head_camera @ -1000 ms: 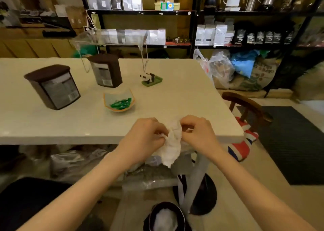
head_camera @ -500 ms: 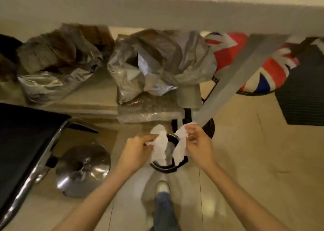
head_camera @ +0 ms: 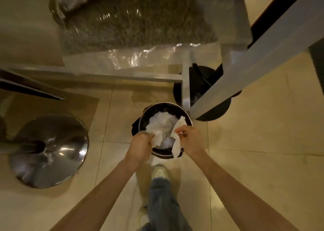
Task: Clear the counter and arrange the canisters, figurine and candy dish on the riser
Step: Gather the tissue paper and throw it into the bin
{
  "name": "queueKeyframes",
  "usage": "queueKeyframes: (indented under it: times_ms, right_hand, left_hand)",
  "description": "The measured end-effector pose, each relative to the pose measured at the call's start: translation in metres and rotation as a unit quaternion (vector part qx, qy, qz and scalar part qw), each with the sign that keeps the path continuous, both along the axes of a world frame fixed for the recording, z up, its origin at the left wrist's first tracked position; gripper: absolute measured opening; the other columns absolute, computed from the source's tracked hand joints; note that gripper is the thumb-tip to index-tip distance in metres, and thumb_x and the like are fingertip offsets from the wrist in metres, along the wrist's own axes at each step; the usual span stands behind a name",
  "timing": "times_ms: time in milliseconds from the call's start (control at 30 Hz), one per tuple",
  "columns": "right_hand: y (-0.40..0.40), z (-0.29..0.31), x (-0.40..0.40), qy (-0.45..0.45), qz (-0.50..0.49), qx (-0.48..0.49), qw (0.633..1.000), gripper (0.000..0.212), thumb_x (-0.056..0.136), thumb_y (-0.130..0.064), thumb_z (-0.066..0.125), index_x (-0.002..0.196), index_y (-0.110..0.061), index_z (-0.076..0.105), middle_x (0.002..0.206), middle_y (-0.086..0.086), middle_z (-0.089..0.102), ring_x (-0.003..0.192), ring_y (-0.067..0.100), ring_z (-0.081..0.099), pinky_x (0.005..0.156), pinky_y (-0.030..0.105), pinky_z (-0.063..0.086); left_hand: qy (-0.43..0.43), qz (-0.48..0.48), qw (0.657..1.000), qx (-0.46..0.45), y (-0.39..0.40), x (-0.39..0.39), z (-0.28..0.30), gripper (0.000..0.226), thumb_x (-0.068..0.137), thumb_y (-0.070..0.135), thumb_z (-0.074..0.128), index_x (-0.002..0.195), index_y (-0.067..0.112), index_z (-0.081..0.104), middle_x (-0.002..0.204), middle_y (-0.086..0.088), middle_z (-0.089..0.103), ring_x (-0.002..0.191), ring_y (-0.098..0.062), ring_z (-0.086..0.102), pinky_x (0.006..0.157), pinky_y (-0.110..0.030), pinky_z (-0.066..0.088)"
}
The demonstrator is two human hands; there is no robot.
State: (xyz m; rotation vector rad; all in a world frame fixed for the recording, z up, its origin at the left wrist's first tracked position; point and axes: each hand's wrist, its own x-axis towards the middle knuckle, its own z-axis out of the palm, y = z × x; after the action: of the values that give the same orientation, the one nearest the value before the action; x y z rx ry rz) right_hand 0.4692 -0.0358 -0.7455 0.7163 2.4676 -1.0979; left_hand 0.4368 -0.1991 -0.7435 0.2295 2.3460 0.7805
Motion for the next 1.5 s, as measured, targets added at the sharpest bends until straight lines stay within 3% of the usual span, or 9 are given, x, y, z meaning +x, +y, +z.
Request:
queueKeyframes:
  times_ms: [133, 233, 367, 567, 733, 933, 1033, 1200, 1500]
  right_hand:
    - [-0.008, -0.056, -0.012, -0.025, -0.014, -0.032, 0.999, 0.024, 0.090, -0.004, 0.046, 0.108, -0.003, 0.063, 0.109, 0.016, 0.065, 0.101, 0.026, 0.059, 0.083, 0.018, 0.039]
    - [-0.011, -0.087, -0.018, -0.048, -0.012, -0.061, 0.997, 0.028, 0.090, -0.004, 0.043, 0.115, -0.004, 0.057, 0.105, 0.016, 0.061, 0.098, 0.026, 0.057, 0.098, 0.035, 0.045]
    - [-0.010, -0.095, -0.018, -0.118, 0.047, -0.056, 0.990, 0.042, 0.094, -0.007, 0.036, 0.136, -0.007, 0.038, 0.139, 0.019, 0.045, 0.126, 0.033, 0.045, 0.104, 0.031, 0.034]
    - [0.000, -0.044, -0.023, -0.075, 0.053, -0.043, 0.995, 0.032, 0.094, -0.012, 0.038, 0.122, -0.007, 0.052, 0.124, 0.017, 0.059, 0.111, 0.030, 0.056, 0.095, 0.032, 0.043]
    - [0.000, 0.041, -0.014, -0.057, 0.095, -0.026, 0.994, 0.025, 0.093, -0.017, 0.041, 0.107, -0.009, 0.061, 0.112, 0.014, 0.066, 0.100, 0.028, 0.062, 0.090, 0.039, 0.052]
    - [-0.014, 0.179, -0.004, -0.030, 0.170, 0.004, 0.985, 0.024, 0.092, -0.017, 0.044, 0.101, -0.007, 0.064, 0.105, 0.013, 0.070, 0.097, 0.025, 0.064, 0.090, 0.034, 0.050]
    - [-0.023, 0.260, 0.000, -0.012, 0.182, -0.004, 0.983, 0.020, 0.091, -0.017, 0.048, 0.104, -0.011, 0.062, 0.102, 0.010, 0.069, 0.095, 0.020, 0.063, 0.089, 0.031, 0.051]
    - [-0.039, 0.406, -0.002, 0.050, 0.204, -0.007, 0.978, 0.023, 0.090, -0.024, 0.051, 0.112, -0.017, 0.058, 0.097, 0.003, 0.067, 0.088, 0.015, 0.063, 0.074, 0.022, 0.049]
    - [-0.063, 0.606, -0.004, 0.229, 0.268, 0.082, 0.932, 0.027, 0.089, -0.030, 0.051, 0.114, -0.021, 0.056, 0.102, -0.004, 0.064, 0.092, 0.012, 0.061, 0.084, 0.032, 0.052]
  left_hand:
    - [0.019, -0.017, 0.999, -0.039, 0.011, -0.012, -0.050, 0.031, 0.090, 0.001, 0.043, 0.115, -0.001, 0.062, 0.124, -0.018, 0.059, 0.116, -0.031, 0.053, 0.098, -0.035, 0.042]
    - [0.006, -0.050, 0.995, -0.081, 0.018, -0.017, -0.082, 0.032, 0.090, 0.004, 0.043, 0.116, 0.003, 0.061, 0.123, -0.016, 0.060, 0.116, -0.031, 0.053, 0.095, -0.035, 0.044]
    - [0.039, -0.157, 0.962, -0.220, 0.022, -0.014, -0.088, 0.037, 0.086, 0.018, 0.045, 0.122, 0.016, 0.053, 0.125, -0.007, 0.059, 0.124, -0.026, 0.041, 0.095, -0.039, 0.039]
    - [0.010, -0.153, 0.963, -0.223, 0.013, -0.019, -0.039, 0.033, 0.087, 0.024, 0.044, 0.116, 0.019, 0.059, 0.125, -0.003, 0.058, 0.120, -0.024, 0.045, 0.101, -0.040, 0.030]
    - [0.016, -0.116, 0.965, -0.233, 0.001, -0.024, 0.054, 0.030, 0.089, 0.023, 0.043, 0.114, 0.015, 0.057, 0.122, -0.008, 0.059, 0.116, -0.028, 0.052, 0.097, -0.037, 0.037]
    - [0.019, -0.070, 0.988, -0.138, -0.017, -0.018, 0.197, 0.028, 0.088, 0.026, 0.048, 0.109, 0.010, 0.058, 0.115, -0.013, 0.062, 0.104, -0.030, 0.060, 0.088, -0.041, 0.051]
    - [0.033, -0.073, 0.989, -0.123, -0.031, -0.012, 0.280, 0.036, 0.089, 0.028, 0.047, 0.122, 0.014, 0.054, 0.123, -0.010, 0.060, 0.112, -0.028, 0.057, 0.093, -0.040, 0.049]
    - [0.122, -0.047, 0.987, -0.097, -0.061, -0.008, 0.415, 0.039, 0.087, 0.033, 0.050, 0.123, 0.017, 0.054, 0.122, -0.008, 0.063, 0.111, -0.026, 0.059, 0.094, -0.040, 0.050]
    - [0.268, -0.007, 0.959, -0.092, -0.120, -0.018, 0.602, 0.038, 0.087, 0.035, 0.052, 0.122, 0.019, 0.054, 0.118, -0.007, 0.064, 0.107, -0.025, 0.060, 0.090, -0.043, 0.052]
